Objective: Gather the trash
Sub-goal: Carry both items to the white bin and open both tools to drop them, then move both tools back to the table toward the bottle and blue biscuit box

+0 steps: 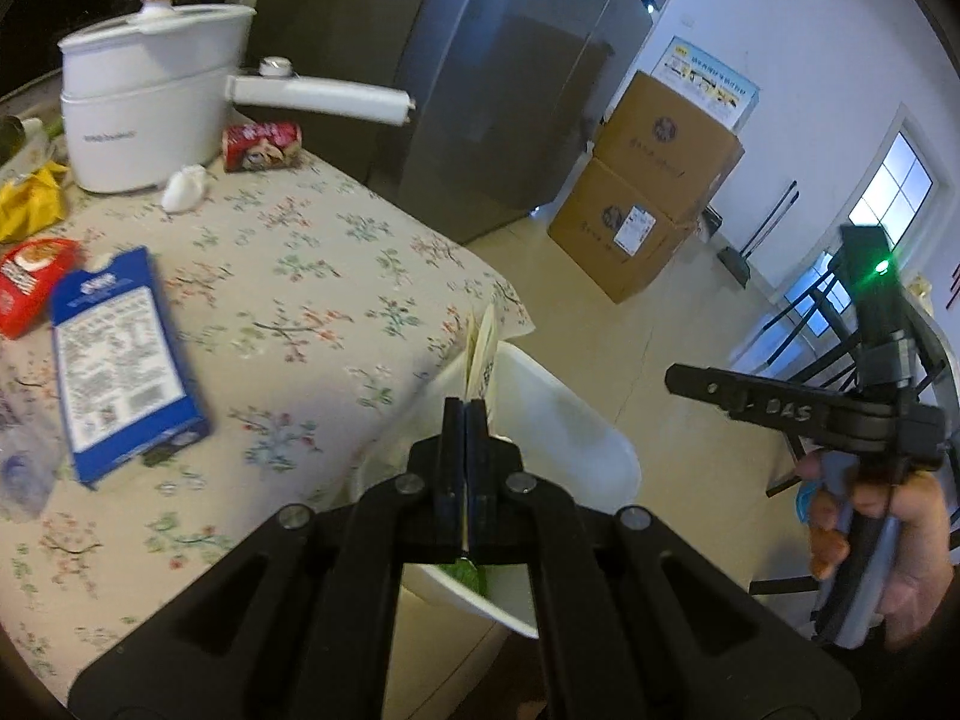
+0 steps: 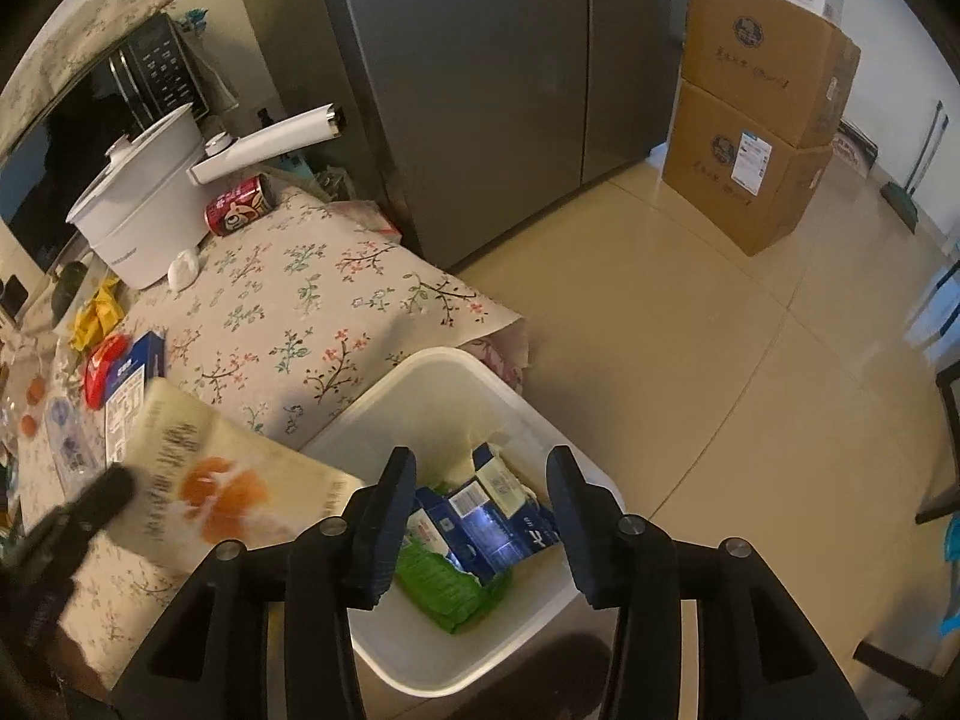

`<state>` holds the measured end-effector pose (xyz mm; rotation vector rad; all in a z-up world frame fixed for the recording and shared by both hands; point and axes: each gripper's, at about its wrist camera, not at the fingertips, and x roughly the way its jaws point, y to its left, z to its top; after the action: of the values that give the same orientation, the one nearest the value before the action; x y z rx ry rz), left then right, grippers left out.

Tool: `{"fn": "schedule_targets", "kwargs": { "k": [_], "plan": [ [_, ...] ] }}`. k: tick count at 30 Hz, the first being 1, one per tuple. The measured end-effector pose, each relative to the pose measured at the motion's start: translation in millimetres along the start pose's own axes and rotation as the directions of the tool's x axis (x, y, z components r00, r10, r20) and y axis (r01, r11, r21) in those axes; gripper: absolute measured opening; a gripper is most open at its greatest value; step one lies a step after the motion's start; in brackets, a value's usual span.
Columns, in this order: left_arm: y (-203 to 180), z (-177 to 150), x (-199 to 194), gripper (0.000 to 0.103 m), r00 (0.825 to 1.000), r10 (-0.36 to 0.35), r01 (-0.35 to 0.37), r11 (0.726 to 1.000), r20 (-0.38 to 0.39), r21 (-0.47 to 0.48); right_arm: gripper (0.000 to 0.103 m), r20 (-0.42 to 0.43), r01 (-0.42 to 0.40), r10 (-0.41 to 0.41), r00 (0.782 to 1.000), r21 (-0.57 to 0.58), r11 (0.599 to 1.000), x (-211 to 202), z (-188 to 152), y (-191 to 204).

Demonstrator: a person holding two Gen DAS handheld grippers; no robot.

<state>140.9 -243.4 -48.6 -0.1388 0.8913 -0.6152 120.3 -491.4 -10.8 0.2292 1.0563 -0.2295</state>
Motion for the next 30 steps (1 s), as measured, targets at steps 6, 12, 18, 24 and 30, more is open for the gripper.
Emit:
{"fn": "schedule_targets", "kwargs": {
  "k": [6,12,18,24,30],
  "plan": [
    [-3.1,-5.1,21.4,0.001,0.999,0.006,-0.006,1.0,-0.031,0.013,0.051,0.011,0.002,-0.002,1.0,0.014,1.0,-3.1,1.3,-4.8],
    [6.4,-8.4,17.4,0.046,0.999,0.022,-0.022,1.0,-0.046,-0.002,0.057,0.017,-0.002,0.001,1.0,0.013,1.0,-4.4,2.4,-2.2],
    [21.8,-8.4,-9.1,0.064,0.996,0.076,-0.076,0.997,-0.044,0.008,0.062,0.025,-0.003,0.003,1.0,-0.008,1.0,-6.6,3.5,10.8],
    [47.9,-1.6,-52.1,0.083,0.985,0.173,-0.173,0.985,-0.006,0.011,0.07,0.036,-0.019,0.02,0.999,-0.039,0.999,-8.8,6.5,38.1],
    [91.2,8.8,-94.4,0.093,0.95,0.312,-0.312,0.949,-0.001,-0.05,0.078,0.037,-0.043,0.046,0.998,-0.084,0.996,-7.4,9.8,79.3]
  ]
}}
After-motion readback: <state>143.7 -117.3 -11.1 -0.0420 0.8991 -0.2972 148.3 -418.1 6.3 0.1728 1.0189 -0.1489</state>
